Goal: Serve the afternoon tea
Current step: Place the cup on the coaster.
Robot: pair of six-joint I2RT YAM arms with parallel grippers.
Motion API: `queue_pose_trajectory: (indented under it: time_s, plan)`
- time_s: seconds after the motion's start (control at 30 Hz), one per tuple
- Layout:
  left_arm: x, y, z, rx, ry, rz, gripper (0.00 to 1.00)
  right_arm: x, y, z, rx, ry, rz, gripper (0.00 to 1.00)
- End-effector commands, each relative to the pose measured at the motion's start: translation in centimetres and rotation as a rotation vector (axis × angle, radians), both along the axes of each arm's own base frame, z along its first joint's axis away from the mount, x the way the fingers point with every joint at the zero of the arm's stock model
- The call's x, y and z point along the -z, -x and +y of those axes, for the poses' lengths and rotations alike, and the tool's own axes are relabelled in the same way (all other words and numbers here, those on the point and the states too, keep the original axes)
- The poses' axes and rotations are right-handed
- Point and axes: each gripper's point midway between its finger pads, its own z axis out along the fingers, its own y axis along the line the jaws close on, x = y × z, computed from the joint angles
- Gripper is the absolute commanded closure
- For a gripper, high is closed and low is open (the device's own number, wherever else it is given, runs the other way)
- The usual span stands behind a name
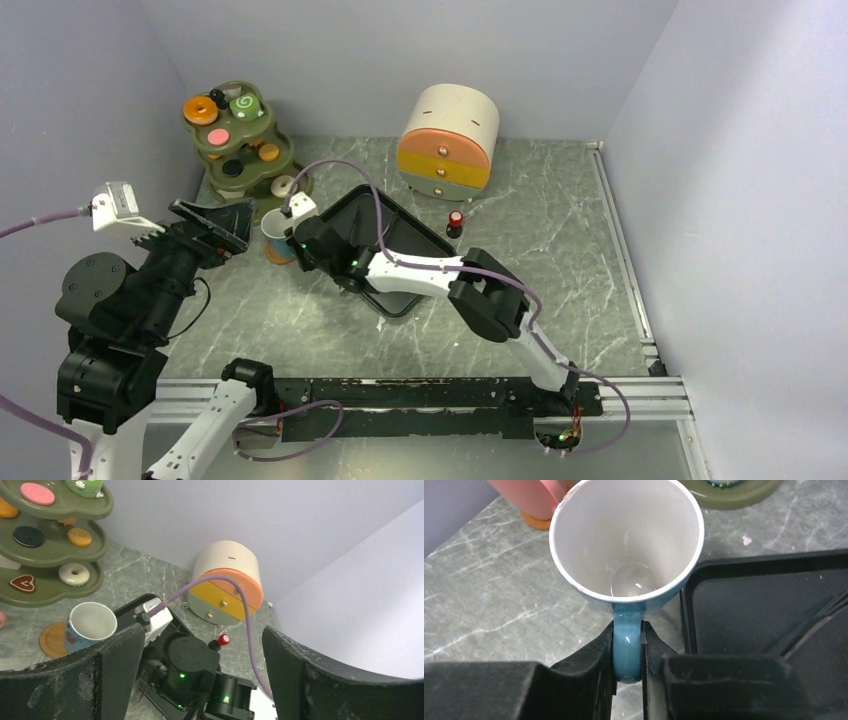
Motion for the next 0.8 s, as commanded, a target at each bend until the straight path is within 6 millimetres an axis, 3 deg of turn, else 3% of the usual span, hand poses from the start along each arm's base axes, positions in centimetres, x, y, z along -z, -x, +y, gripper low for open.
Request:
queue_pose_trajectory:
  time_s: [0.0, 0.37, 0.57, 0.77]
  plan:
    - [-0.8, 0.6, -0.7, 0.044, 0.028, -0.020, 0.09, -4.1, -2.3, 2.0, 0.049, -0.071, -0.109, 1.00]
    - [-0.1, 0.6, -1.3, 0.075, 0.017, -0.015, 0.09, -0.5, -2.5, 4.7, -0.007, -0.043, -0.113, 1.00]
    - [-0.2, 0.5, -1.3, 0.077, 0.003, -0.019, 0.08, 1.8, -3.1, 4.3, 0.029, 0.024, -0.111, 1.00]
    - [0.1, 0.1, -1.5, 0.085, -0.001, -0.016, 0.09, 2.1, -2.6, 4.6, 0.006, 0.007, -0.088, 1.00]
